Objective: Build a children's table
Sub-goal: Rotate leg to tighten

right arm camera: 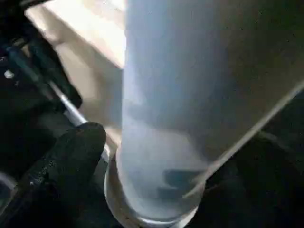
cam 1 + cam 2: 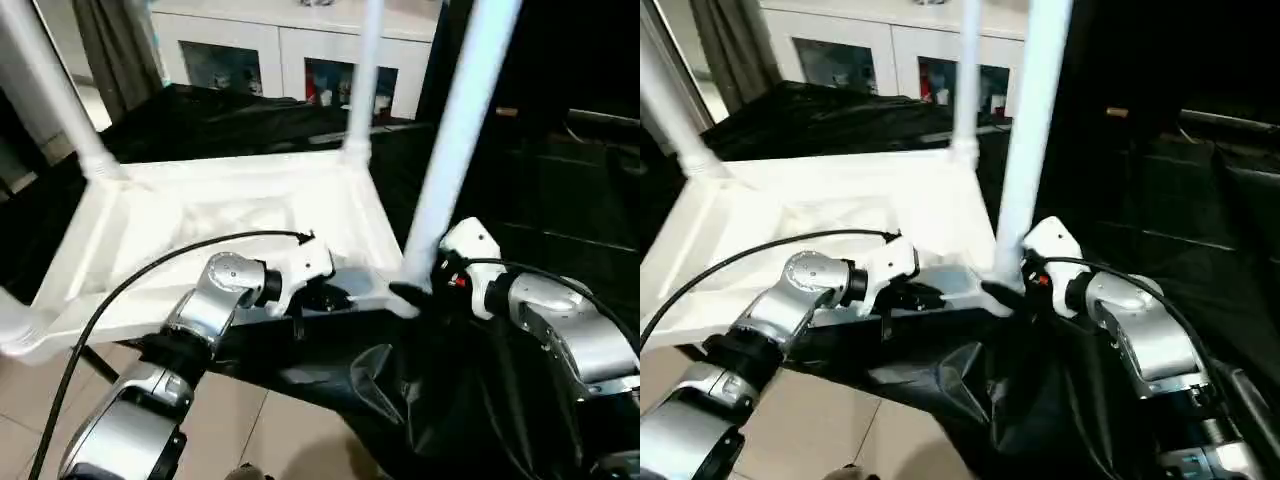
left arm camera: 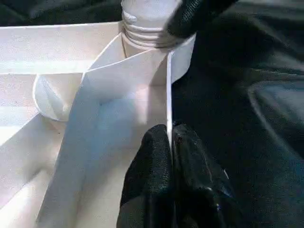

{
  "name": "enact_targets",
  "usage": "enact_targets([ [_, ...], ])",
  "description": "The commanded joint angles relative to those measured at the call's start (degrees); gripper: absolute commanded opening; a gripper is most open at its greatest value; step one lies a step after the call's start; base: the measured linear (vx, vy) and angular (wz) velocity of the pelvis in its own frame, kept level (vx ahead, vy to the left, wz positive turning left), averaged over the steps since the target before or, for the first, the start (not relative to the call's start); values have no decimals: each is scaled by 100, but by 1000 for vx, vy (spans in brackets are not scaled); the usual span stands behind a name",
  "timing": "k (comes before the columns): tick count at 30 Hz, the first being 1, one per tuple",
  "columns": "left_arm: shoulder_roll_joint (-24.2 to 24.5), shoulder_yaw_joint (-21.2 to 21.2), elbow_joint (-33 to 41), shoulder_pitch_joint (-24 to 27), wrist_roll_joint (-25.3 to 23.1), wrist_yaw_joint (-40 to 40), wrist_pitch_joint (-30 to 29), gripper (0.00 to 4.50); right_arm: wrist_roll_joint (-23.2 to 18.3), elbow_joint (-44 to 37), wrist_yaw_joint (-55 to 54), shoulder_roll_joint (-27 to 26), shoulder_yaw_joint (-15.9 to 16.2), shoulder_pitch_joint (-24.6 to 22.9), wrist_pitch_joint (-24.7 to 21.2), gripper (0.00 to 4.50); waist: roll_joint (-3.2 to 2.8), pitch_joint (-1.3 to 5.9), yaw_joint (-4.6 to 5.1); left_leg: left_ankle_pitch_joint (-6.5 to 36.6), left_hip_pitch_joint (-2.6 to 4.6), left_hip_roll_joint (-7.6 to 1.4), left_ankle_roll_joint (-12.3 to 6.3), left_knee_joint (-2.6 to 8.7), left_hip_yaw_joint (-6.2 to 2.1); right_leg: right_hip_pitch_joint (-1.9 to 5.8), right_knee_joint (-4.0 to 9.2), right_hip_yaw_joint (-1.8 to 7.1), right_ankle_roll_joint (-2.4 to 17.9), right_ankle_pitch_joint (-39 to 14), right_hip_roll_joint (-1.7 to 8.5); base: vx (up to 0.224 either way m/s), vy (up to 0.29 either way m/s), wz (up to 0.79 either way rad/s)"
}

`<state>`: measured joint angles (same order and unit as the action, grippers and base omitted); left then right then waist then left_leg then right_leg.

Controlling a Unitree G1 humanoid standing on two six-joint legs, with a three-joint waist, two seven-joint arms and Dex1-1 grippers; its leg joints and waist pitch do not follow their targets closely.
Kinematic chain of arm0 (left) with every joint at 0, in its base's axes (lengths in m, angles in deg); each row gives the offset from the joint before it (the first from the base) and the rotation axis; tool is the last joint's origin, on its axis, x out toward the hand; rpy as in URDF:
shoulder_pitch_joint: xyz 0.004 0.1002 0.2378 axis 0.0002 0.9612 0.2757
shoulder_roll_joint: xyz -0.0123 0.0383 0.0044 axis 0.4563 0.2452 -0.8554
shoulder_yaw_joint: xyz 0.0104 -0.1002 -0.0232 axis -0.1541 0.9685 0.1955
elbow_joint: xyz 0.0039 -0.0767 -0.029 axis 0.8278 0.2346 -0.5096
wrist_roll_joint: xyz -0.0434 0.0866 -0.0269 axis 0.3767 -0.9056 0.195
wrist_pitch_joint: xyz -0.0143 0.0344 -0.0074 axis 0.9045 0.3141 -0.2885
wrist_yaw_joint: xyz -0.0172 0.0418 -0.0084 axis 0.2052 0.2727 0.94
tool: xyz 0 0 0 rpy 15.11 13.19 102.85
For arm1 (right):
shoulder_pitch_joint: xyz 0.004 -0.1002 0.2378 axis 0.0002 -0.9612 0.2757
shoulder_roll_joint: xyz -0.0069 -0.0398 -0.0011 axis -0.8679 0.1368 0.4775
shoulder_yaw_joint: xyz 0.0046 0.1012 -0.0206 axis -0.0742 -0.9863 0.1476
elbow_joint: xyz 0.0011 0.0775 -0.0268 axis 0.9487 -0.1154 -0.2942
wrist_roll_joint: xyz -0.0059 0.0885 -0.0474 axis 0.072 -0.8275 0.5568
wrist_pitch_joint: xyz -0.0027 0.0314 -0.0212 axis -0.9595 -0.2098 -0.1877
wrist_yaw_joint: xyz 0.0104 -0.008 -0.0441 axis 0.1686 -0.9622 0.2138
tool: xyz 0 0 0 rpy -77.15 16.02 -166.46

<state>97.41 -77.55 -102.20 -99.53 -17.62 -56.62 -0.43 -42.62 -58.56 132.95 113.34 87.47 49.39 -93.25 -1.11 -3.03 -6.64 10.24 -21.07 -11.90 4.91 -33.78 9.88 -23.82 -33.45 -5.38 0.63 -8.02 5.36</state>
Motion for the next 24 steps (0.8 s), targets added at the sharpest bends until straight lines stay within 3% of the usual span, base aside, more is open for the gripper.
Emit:
enact_targets([
  [1,-83,55,420,-100,389,-167,105,0,-2,-104,130,71,104,-54,-101,447,90,386,18,1377,51,-114,-328,400,4,351,416,242,912,-2103,299,0,0,0],
  [7,-37,63,663,3,429,-214,-38,0,-61,-101,159,-24,84,-13,-211,431,86,394,32,1290,39,-103,-302,392,1,330,433,238,816,-2173,295,0,0,0],
  [9,-33,76,723,33,420,-224,-75,0,-116,-135,164,-34,68,-8,-266,396,87,399,38,1226,29,-103,-313,390,0,336,417,240,838,-2046,290,0,0,0],
  [15,-16,81,821,74,410,-226,-158,0,-159,-182,221,-28,82,-39,-316,347,84,411,41,1098,24,-102,-358,374,7,348,374,246,963,-1707,285,0,0,0],
  [24,14,57,912,117,395,-234,-238,0,-230,-188,214,-88,33,-78,-345,276,88,397,46,1221,35,-108,-318,391,2,342,400,243,899,-1956,288,0,0,0],
])
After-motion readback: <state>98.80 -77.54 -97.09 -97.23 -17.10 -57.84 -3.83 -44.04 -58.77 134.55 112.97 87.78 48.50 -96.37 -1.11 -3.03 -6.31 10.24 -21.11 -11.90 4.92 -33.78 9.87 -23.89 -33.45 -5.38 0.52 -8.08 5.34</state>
